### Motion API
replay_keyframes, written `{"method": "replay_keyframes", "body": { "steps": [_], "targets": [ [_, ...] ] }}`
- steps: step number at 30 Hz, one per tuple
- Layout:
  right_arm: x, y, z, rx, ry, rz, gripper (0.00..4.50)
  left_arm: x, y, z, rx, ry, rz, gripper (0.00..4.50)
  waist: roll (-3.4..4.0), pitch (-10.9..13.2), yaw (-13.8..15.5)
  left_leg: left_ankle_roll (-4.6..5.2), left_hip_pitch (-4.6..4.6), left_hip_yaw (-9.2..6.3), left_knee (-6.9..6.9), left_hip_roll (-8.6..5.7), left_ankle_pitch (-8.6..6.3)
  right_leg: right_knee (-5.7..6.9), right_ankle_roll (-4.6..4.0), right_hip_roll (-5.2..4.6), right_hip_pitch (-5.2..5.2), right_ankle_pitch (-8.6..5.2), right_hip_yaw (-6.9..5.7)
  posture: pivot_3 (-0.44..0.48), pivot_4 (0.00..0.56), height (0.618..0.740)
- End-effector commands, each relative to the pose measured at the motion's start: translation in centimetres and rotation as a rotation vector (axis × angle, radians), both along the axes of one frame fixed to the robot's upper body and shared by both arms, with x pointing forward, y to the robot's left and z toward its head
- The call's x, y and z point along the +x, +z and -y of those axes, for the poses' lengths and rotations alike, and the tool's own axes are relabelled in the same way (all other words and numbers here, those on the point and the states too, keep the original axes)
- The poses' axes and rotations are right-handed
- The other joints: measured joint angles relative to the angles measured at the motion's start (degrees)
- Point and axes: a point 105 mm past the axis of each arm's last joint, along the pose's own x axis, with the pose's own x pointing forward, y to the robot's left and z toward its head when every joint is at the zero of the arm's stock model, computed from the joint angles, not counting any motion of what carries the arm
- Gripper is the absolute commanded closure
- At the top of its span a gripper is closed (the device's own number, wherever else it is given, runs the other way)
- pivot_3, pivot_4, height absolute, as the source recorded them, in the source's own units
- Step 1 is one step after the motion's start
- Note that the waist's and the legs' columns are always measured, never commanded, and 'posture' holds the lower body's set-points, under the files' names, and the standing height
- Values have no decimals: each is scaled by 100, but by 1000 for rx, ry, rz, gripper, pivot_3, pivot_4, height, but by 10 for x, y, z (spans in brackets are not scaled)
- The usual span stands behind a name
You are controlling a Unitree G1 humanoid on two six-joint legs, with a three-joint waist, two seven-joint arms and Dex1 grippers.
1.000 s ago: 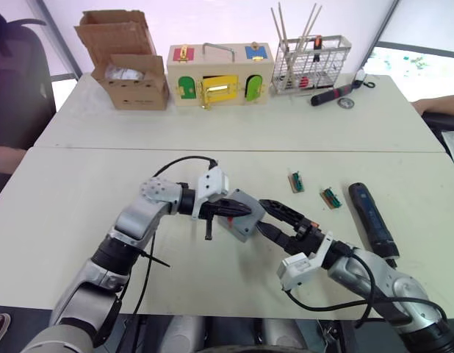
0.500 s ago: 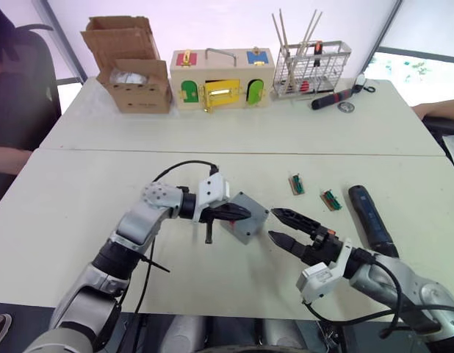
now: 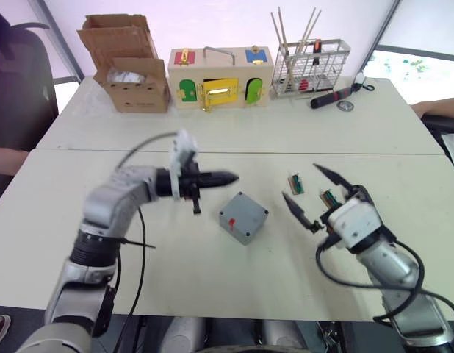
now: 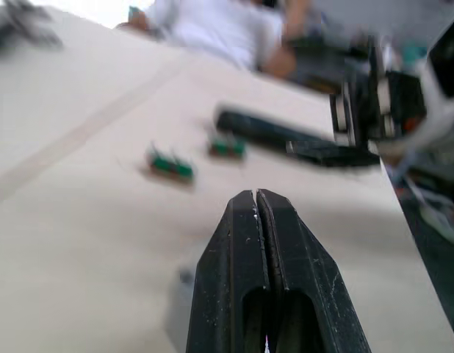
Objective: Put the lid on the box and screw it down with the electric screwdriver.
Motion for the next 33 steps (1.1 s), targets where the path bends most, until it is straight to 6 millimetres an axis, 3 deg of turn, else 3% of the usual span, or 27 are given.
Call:
{"method": "replay_keyframes", "body": {
  "steps": [1, 4, 7, 8, 14, 20, 29, 33],
  "targets": [
    [-1, 11, -5, 142, 34, -73, 1791, 9, -1, -16, 0, 98, -10, 4500, 0, 0, 16, 0, 0, 0, -6, -1, 0, -2, 0, -1, -2, 0, 0, 0, 150, 740],
    [2, 3, -5, 295, 53, -214, 2731, 24, -17, -31, 35, 229, -12, 4500, 0, 1, 28, -1, -1, 1, -13, -3, 0, -9, 0, -2, -4, 0, 1, 0, 150, 740],
    [-1, -11, -5, 319, 60, -313, 4239, 25, -38, -33, 76, 254, -36, 4500, 1, 2, 41, -2, -4, 1, -15, -3, 0, -10, 0, -3, -7, 1, 1, 0, 150, 740],
    [-3, -18, -6, 316, 69, -355, 4484, 24, -44, -32, 82, 253, -50, 4500, 1, 2, 40, -2, -6, 0, -15, -3, 0, -12, 0, -4, -8, 1, 0, 0, 150, 740],
    [-34, -57, -24, 251, 198, -630, 4484, 12, -77, -23, 186, 207, -55, 4500, 1, 2, 30, -4, -42, 2, -16, -4, 1, -10, 0, -17, -43, 1, 0, 0, 150, 740],
    [-53, -69, -35, 190, 295, -716, 4484, 12, -97, -13, 284, 174, -46, 4500, 1, 2, 32, -12, -78, 4, -10, -4, 6, -1, -1, -18, -83, 4, 1, 0, 150, 740],
    [-43, -86, -44, 148, 309, -785, 4484, -21, -119, 3, 368, -56, -83, 4500, 0, 2, 26, -12, -80, 5, -11, -4, 6, -2, -1, -20, -86, 4, 0, 0, 150, 740],
    [-34, -87, -42, 130, 292, -776, 4484, -26, -120, 4, 366, -86, -89, 4500, 1, 2, 35, -12, -81, 5, -11, -4, 6, -2, -1, -21, -87, 4, -1, 0, 150, 740]
  ]
}}
